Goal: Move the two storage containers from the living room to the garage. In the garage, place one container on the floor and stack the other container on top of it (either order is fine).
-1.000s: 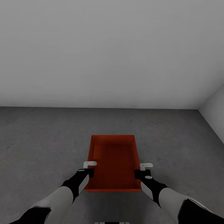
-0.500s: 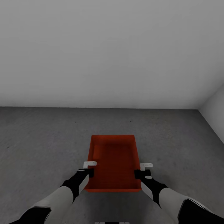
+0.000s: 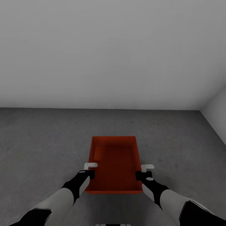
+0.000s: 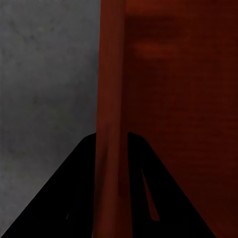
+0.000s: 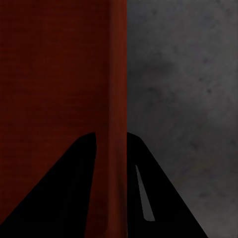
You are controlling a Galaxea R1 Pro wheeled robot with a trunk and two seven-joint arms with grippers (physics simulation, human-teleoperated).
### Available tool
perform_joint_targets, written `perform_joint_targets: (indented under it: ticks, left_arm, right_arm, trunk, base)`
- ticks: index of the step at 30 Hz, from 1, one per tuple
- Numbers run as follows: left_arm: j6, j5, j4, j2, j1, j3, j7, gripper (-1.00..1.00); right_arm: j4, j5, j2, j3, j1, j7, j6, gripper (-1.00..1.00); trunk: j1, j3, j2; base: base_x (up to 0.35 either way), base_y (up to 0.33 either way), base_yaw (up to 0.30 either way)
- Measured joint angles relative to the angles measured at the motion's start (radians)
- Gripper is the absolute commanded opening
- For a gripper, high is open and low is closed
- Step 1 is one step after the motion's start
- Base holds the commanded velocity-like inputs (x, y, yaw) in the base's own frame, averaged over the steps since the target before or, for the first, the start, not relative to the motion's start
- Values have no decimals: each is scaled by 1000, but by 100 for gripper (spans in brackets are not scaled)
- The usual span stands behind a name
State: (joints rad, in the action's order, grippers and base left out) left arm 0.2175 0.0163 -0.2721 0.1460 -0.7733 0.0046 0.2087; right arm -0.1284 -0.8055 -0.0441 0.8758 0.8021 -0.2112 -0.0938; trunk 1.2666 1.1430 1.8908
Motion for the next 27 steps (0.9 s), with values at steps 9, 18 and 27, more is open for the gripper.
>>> perform_joint_targets:
  ticks: [9,18,27]
  left_arm:
    - [5,2,-1,-2,0,-3,-1,-100]
    - [1,1,-1,0,0,-2,1,-100]
    - [1,2,-1,0,0,-2,2,-100]
  right_arm:
    - [5,-1,-3,-2,0,0,0,-100]
    - [-1,-1,1,0,0,0,0,-100]
    - [0,0,0,0,0,0,0,-100]
  trunk:
    - [34,28,63]
    - [35,28,63]
    - [69,56,126]
  base:
    - [0,0,0]
    - [0,0,0]
    - [0,0,0]
